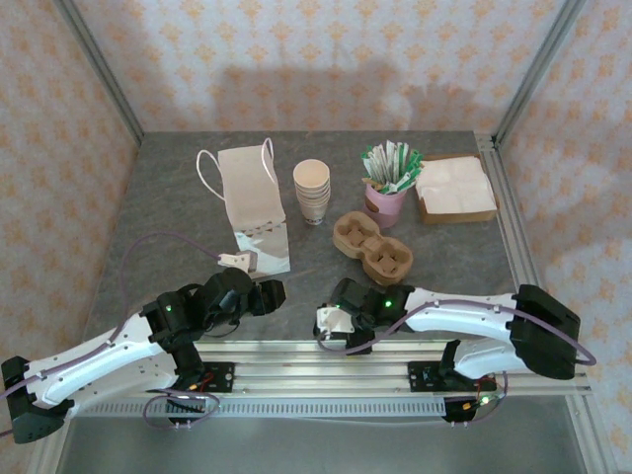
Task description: Pack the takeout coffee
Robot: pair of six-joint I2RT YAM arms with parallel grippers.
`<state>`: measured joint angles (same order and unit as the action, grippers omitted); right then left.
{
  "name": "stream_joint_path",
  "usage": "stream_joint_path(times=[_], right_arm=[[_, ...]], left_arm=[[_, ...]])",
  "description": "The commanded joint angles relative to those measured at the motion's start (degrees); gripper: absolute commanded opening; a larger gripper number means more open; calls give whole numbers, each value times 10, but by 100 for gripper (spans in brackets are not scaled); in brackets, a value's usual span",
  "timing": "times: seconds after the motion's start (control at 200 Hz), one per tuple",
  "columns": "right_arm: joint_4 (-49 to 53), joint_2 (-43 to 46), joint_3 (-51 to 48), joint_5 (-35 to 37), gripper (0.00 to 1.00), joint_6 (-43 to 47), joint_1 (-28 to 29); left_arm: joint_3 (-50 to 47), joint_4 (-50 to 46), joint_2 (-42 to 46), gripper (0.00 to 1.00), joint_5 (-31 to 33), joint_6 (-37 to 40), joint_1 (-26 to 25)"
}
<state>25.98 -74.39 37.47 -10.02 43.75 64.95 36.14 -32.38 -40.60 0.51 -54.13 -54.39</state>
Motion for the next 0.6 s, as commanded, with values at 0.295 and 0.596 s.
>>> stream_joint_path(times=[0.295,0.596], right_arm=[[-127,26,-44,23,72,-37,3],[-268,180,-95,16,71,-122,-3]], left_arm=[[13,-13,0,58,16,16,-6],[110,-80,7,65,21,171,-5]])
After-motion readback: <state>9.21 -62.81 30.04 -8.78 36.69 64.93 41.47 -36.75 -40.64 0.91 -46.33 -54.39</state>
